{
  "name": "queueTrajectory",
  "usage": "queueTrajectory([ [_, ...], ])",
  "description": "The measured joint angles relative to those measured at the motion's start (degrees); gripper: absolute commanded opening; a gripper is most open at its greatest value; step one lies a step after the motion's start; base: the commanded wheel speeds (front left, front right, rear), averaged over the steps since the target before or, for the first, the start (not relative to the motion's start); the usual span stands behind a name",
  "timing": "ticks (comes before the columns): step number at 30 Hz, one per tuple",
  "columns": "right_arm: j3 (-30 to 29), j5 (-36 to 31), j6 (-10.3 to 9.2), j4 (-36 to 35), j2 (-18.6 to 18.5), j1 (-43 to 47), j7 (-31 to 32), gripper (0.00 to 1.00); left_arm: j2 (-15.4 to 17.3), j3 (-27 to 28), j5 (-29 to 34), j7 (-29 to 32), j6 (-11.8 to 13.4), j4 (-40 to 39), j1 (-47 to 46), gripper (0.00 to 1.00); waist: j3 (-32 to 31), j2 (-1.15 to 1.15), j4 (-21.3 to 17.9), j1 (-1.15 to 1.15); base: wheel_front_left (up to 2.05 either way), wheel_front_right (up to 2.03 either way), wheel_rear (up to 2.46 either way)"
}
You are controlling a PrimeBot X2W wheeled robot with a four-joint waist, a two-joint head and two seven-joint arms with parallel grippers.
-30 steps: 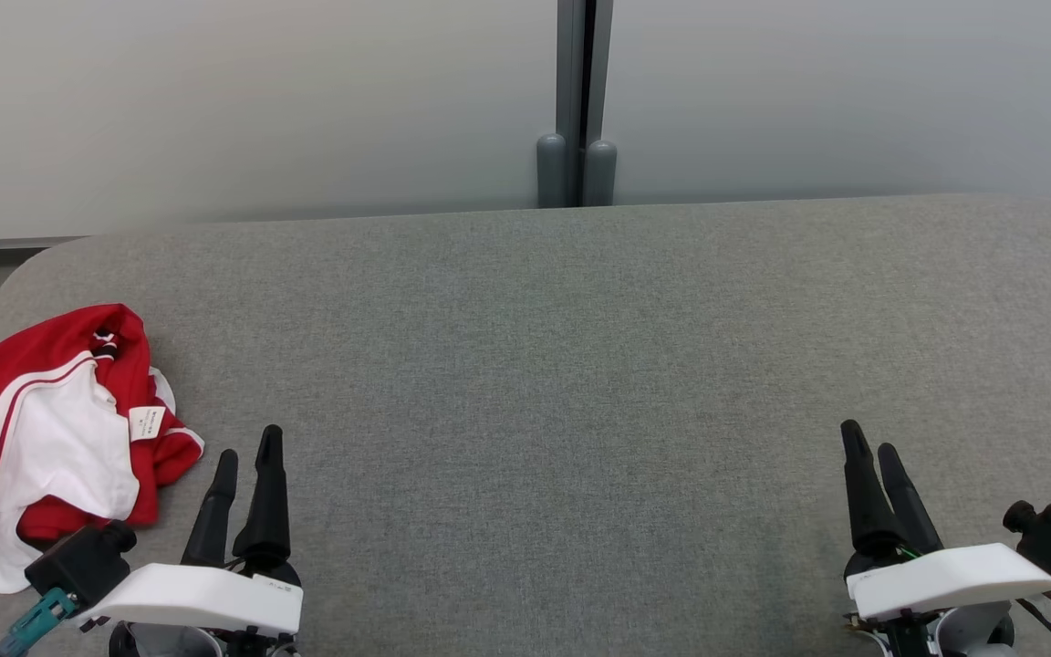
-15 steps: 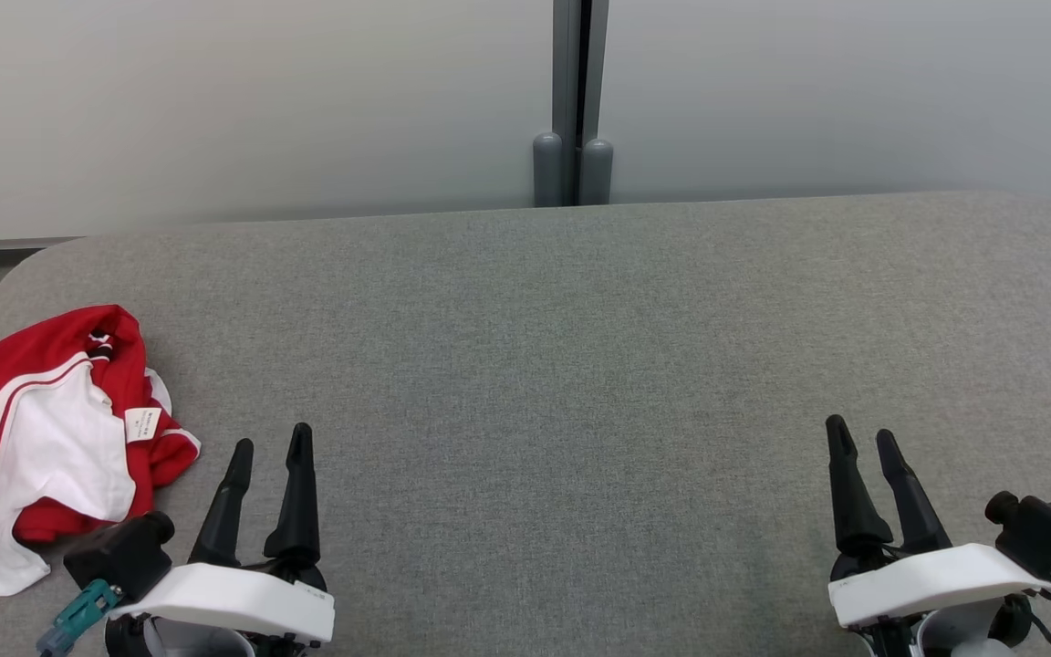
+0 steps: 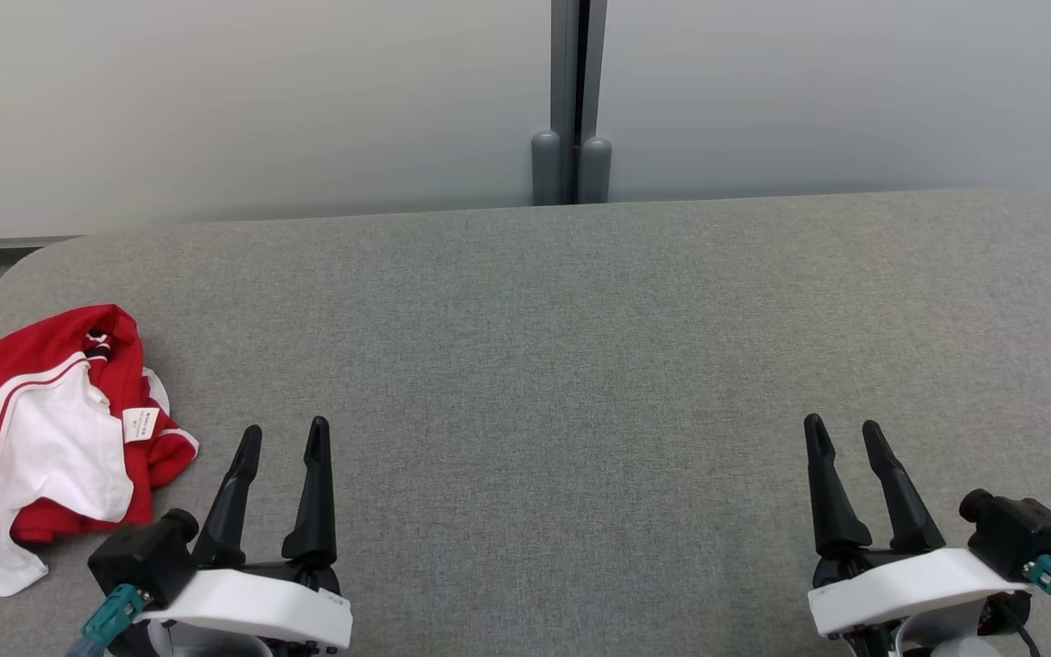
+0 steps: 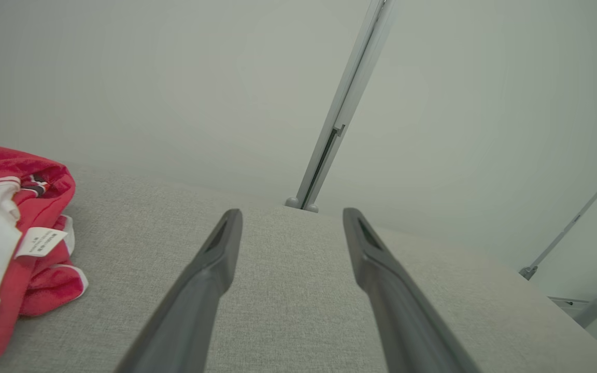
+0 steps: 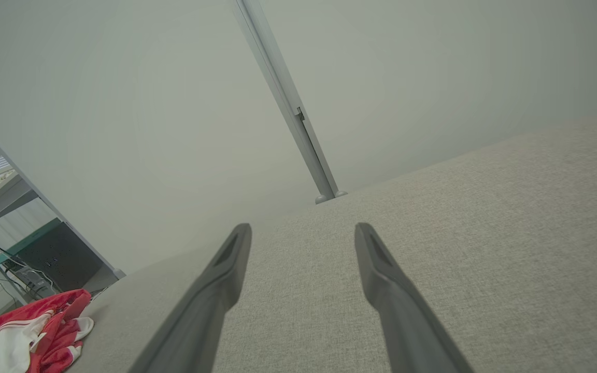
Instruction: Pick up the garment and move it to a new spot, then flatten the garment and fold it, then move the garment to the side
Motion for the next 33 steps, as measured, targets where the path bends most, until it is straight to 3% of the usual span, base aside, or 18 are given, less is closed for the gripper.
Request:
queueTrajectory([
  [7, 0.6, -2.6, 0.0, -0.3, 0.0, 0.1, -0.9, 1.0, -0.1, 0.5, 2.7, -1.0, 0.6, -0.8, 0.5, 1.0, 0.1, 0.0, 0.0, 0.0, 0.0, 0.0, 0.0],
  [18, 1.5, -8.7, 0.01, -0.5, 0.0, 0.3, -2.4, 1.0, -0.3, 1.2, 8.0, -2.6, -1.3, 0.3, 1.3, 1.0, 0.2, 0.0, -0.2, 0.0, 0.0, 0.0, 0.0],
  [33, 2.0, -14.9, 0.01, -0.3, -0.1, 0.3, -4.2, 1.0, -0.2, 0.4, 14.3, -4.4, -1.5, 0.2, 1.7, 1.0, 0.6, 0.0, -0.4, 0.0, 0.0, 0.0, 0.0],
])
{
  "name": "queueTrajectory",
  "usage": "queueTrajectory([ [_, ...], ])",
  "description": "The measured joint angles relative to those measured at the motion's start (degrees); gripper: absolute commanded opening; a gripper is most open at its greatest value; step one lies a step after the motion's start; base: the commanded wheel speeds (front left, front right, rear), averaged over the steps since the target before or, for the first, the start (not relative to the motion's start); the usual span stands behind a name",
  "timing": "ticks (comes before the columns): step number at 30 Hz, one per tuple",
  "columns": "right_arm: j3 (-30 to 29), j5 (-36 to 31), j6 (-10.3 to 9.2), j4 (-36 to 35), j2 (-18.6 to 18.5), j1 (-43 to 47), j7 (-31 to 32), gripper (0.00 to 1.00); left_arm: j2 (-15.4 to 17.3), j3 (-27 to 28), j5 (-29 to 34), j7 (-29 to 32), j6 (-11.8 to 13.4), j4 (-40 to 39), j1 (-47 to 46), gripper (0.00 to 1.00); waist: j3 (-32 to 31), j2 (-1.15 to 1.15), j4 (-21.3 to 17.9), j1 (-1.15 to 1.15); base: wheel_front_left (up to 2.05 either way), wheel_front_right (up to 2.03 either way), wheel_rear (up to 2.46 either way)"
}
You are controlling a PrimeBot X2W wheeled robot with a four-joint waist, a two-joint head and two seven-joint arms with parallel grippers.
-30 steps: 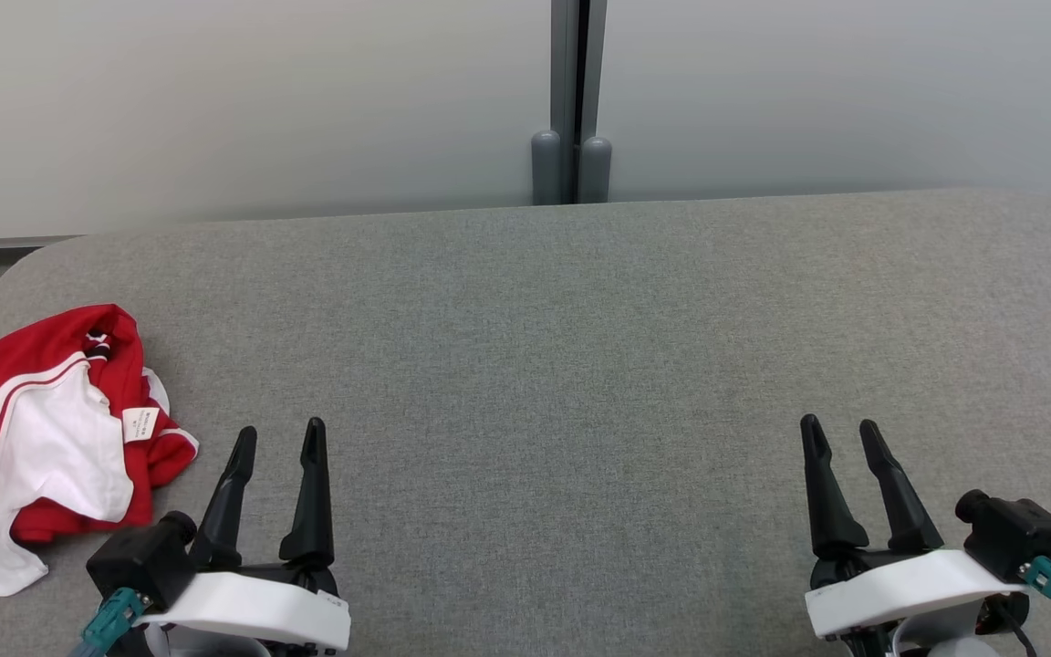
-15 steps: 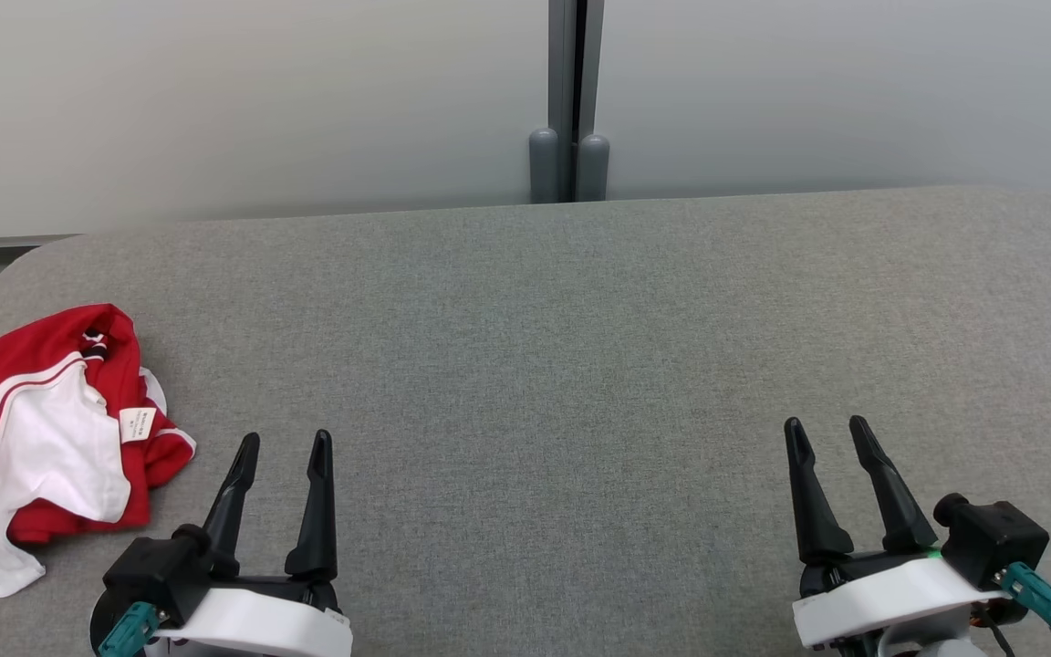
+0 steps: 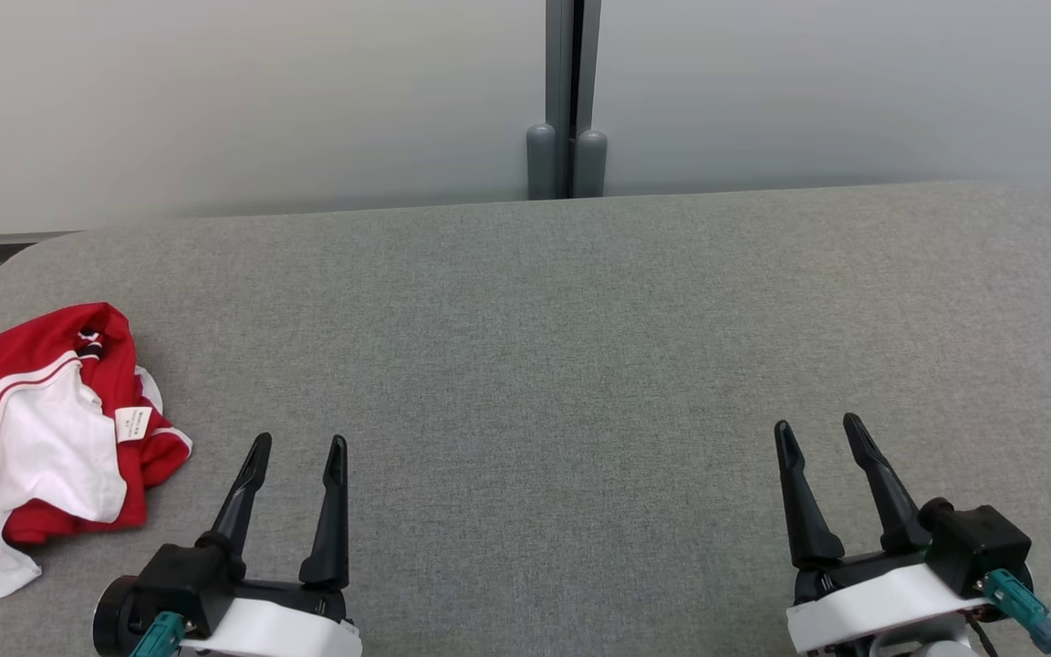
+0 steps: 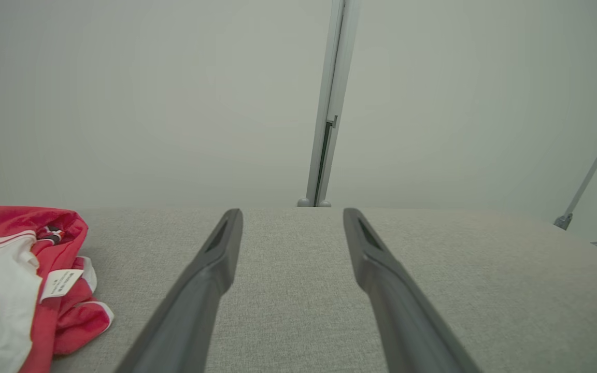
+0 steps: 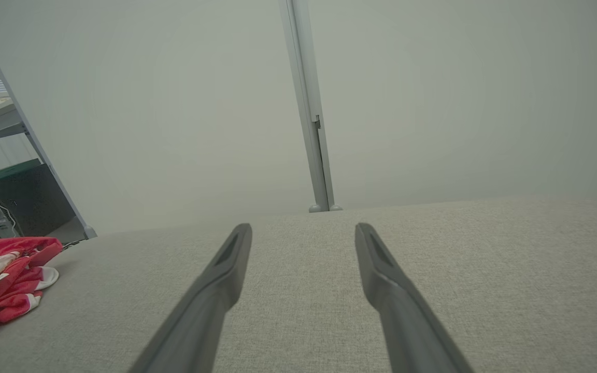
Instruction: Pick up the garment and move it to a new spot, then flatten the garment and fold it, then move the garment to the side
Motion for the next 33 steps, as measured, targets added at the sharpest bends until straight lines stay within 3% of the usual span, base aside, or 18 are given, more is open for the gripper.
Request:
queueTrajectory([
  [20, 0.3, -5.1, 0.0, 1.4, -0.1, 0.2, -2.0, 1.0, 0.1, 0.6, 4.1, -1.9, 0.8, 2.8, 0.5, 1.0, 0.2, 0.0, -0.7, 0.0, 0.0, 0.0, 0.0],
  [33, 1.1, -5.1, 0.0, 1.6, -0.1, 0.7, -2.0, 1.0, 0.1, 0.5, 4.4, -1.9, 0.8, 3.2, 0.9, 1.0, 0.1, 0.0, -0.3, 0.0, 0.0, 0.0, 0.0],
])
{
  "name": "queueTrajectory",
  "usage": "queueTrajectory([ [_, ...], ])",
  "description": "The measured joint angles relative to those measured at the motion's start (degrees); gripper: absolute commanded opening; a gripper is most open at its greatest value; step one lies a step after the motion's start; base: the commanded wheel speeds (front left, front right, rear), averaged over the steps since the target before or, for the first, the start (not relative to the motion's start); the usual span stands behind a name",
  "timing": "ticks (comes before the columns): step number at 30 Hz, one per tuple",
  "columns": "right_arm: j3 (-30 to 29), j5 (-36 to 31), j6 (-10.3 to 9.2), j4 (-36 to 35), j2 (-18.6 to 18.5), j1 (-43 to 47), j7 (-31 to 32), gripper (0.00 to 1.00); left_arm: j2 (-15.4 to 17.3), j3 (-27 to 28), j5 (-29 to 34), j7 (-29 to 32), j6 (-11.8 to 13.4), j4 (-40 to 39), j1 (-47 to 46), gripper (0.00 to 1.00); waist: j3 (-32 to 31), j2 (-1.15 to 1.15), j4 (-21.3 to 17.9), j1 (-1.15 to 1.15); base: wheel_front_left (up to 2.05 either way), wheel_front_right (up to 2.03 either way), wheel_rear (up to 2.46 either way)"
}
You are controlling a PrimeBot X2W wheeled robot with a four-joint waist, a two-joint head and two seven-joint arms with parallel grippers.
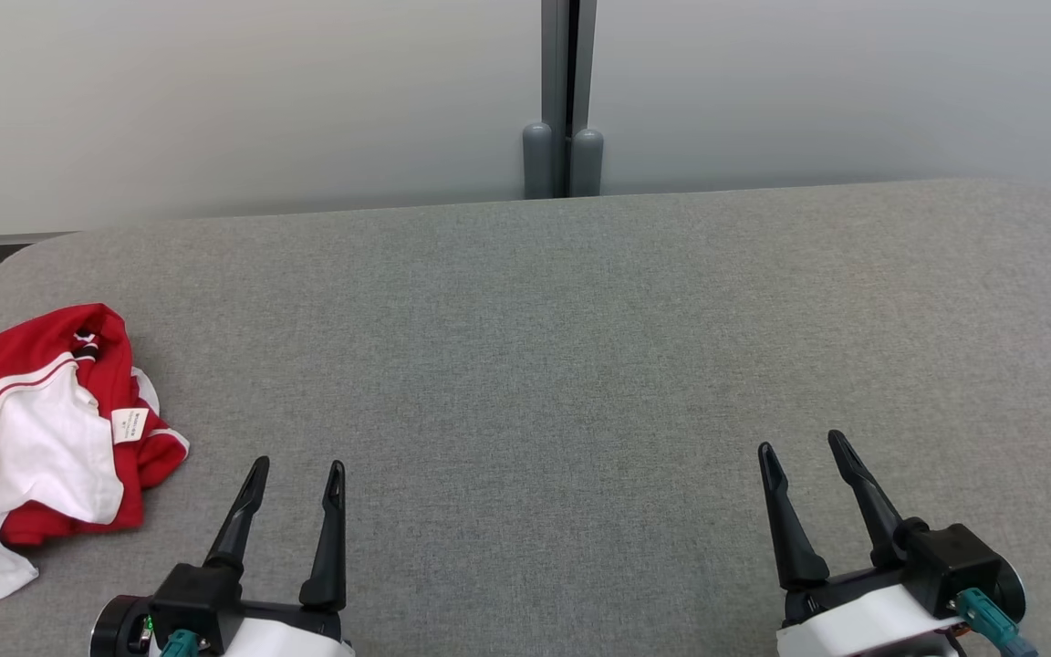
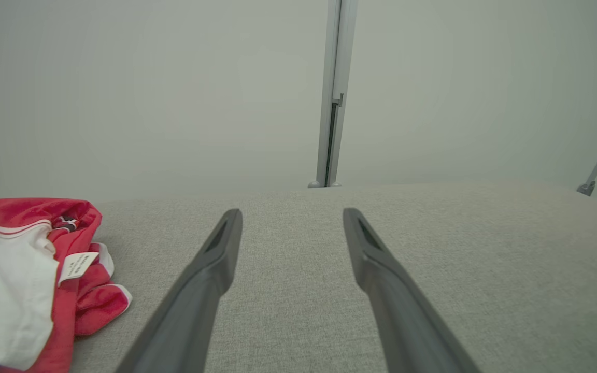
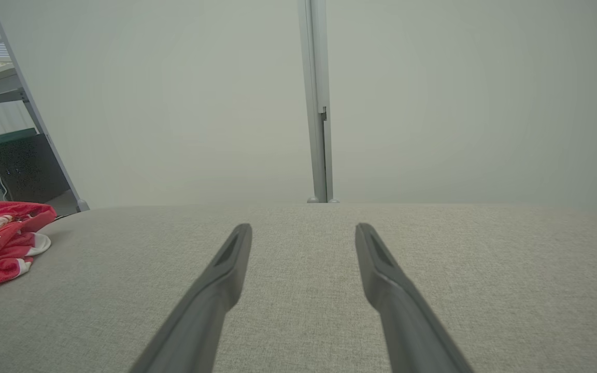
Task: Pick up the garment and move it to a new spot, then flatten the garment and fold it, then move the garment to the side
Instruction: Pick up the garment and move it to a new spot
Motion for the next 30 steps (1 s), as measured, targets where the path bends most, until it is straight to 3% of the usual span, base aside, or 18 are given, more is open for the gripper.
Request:
queueTrajectory([
  [11, 0.4, -0.8, 0.0, 0.2, 0.0, 1.1, -0.1, 1.0, 0.0, 0.0, 0.3, 0.0, 0.4, 0.5, 0.0, 1.0, -0.1, 0.0, 3.9, 0.0, 0.0, 0.0, 0.0],
  [30, 1.5, -1.4, 0.0, 0.2, 0.0, 2.4, -0.1, 1.0, 0.1, 1.8, -0.8, 0.0, 2.4, -0.4, 1.7, 1.0, -0.9, 0.0, 21.2, 0.0, 0.0, 0.0, 0.0],
])
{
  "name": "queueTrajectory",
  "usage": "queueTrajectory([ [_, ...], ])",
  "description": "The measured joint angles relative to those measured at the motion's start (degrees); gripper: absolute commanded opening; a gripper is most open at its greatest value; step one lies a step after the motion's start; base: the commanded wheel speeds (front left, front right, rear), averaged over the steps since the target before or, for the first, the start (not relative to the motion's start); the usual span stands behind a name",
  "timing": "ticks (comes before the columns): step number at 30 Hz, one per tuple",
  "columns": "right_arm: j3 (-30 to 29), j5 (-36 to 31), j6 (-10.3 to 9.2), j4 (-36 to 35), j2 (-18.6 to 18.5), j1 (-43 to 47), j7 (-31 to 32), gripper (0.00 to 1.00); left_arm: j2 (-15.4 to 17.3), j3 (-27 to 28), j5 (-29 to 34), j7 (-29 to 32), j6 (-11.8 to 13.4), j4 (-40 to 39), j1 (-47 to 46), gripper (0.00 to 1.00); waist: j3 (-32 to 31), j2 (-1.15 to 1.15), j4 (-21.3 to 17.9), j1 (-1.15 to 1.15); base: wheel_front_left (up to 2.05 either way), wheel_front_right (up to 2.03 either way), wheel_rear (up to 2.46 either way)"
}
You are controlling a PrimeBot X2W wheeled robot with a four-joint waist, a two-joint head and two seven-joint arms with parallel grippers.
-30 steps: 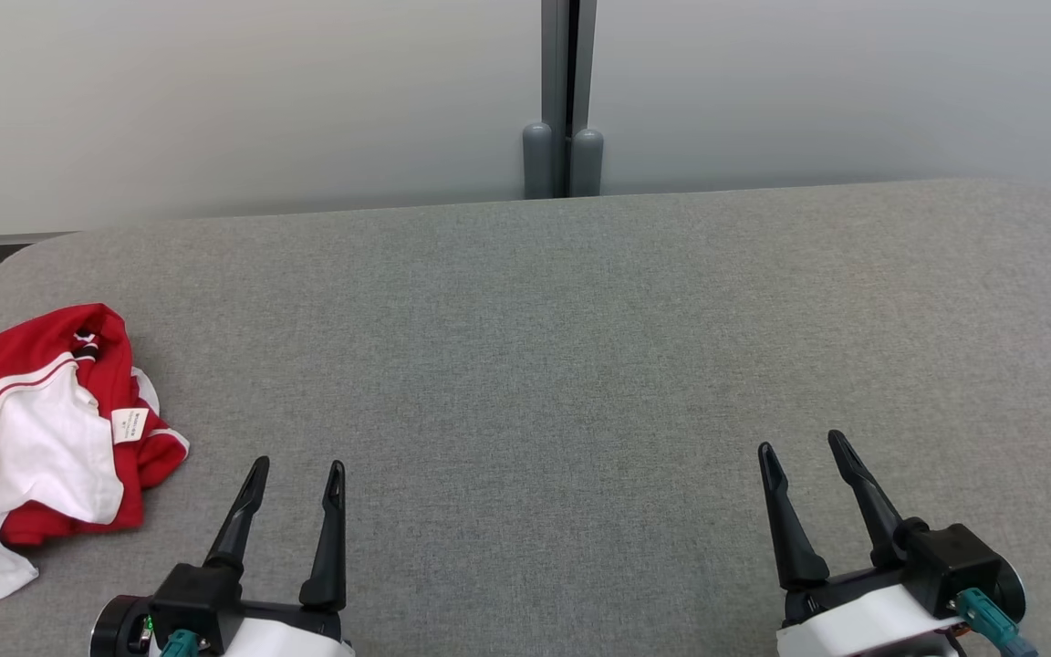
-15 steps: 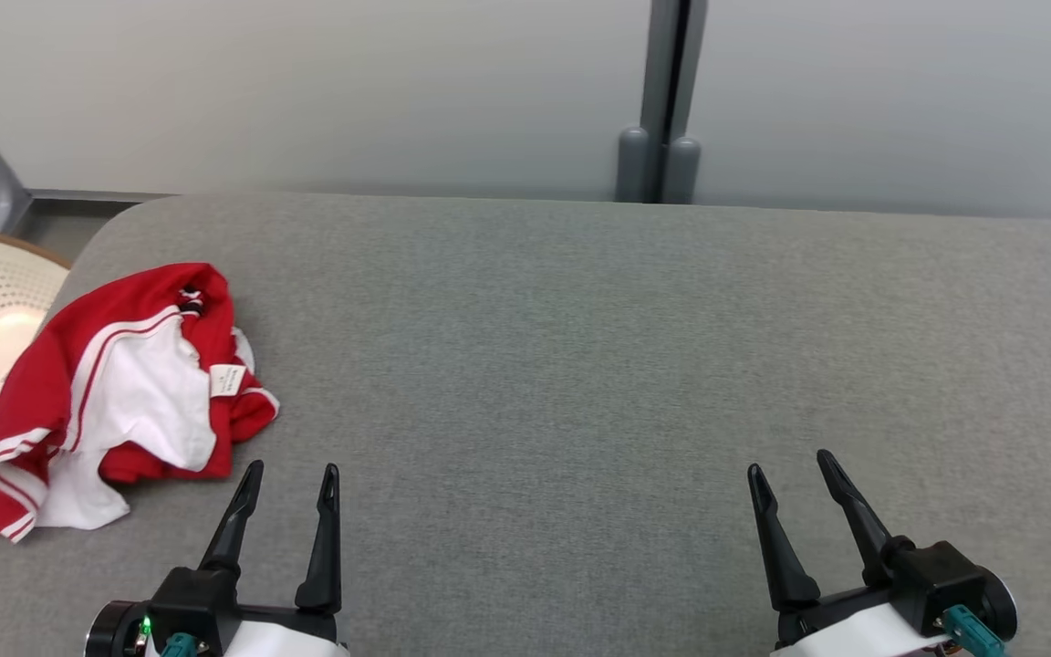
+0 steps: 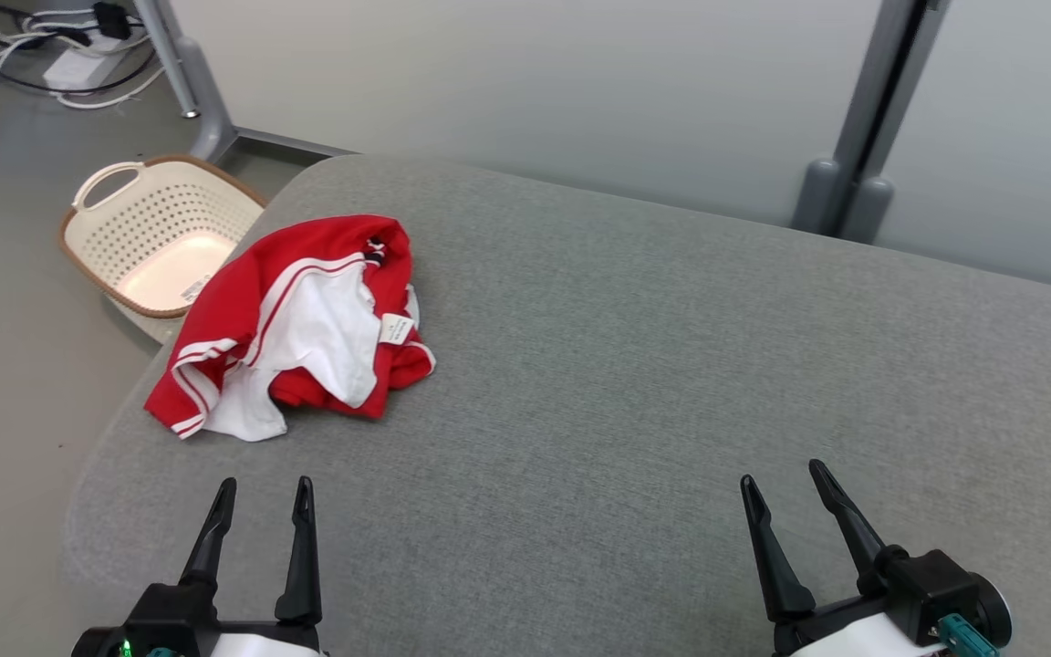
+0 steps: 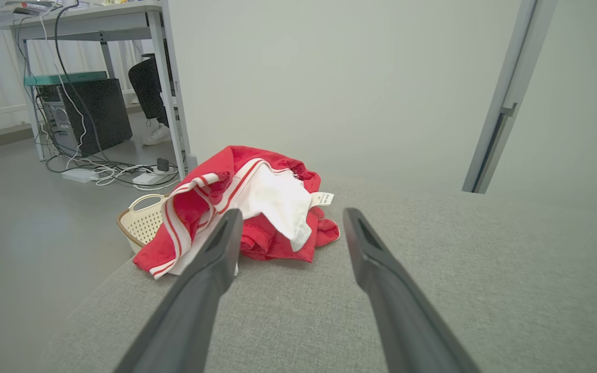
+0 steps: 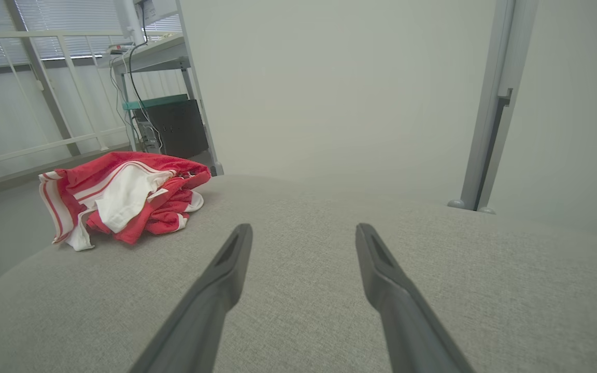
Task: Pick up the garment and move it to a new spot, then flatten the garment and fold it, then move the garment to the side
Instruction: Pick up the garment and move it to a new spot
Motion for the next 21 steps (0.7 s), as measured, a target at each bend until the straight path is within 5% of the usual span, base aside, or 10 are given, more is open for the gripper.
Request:
queueTrajectory([
  [10, 0.4, 0.4, 0.0, -0.1, 0.0, 0.4, 0.0, 1.0, 0.0, 1.0, 0.4, 0.0, 1.0, 0.0, 1.0, 1.0, -0.2, 0.0, 6.9, 0.0, 0.0, 0.0, 0.0],
  [21, 0.7, -0.5, 0.0, -0.2, 0.0, 0.0, 0.0, 1.0, 0.0, 3.6, -3.1, 0.0, 1.1, 0.3, -0.5, 1.0, 1.9, 0.0, 7.6, 0.0, 0.0, 0.0, 0.0],
])
